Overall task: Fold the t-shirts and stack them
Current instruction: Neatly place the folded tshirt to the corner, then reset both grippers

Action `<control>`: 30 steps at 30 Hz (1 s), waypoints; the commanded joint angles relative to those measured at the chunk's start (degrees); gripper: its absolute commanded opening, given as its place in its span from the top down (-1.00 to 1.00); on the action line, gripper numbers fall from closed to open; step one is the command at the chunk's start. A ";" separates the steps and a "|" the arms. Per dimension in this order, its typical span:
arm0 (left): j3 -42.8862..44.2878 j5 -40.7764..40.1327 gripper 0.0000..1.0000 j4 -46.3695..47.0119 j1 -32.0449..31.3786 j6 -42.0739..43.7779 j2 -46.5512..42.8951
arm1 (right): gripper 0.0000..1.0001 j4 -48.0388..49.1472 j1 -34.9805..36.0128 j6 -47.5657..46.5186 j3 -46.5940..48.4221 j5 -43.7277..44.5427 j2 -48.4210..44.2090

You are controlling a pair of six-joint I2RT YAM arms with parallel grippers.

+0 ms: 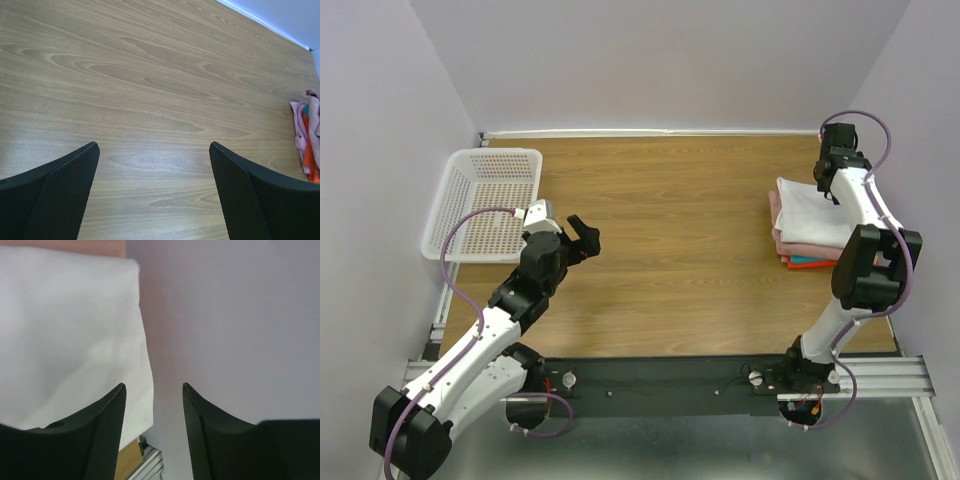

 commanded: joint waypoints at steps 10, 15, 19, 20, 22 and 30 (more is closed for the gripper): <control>1.55 -1.69 -0.97 -1.43 0.25 0.36 0.38 | -1.00 2.00 -0.60 17.71 5.20 -5.43 -5.11; 3.04 -1.07 -0.97 -2.22 0.25 -1.04 -0.75 | -1.00 3.76 -0.60 32.37 3.29 -17.96 -11.70; 3.75 0.85 -0.97 -1.96 0.25 -1.84 -1.29 | -1.00 11.29 -0.60 38.99 -5.14 -32.13 -23.35; 3.92 1.21 -0.97 -1.96 0.34 -2.02 -1.37 | -1.00 12.71 -0.60 40.04 -7.08 -36.60 -25.49; 4.19 1.65 -0.97 -2.22 0.34 -2.45 -1.29 | -1.00 15.00 -0.60 42.50 -13.12 -39.88 -29.97; 5.68 -0.27 -0.97 -5.03 0.34 -3.07 -1.99 | -1.00 17.56 -0.60 47.52 -31.43 -47.37 -47.90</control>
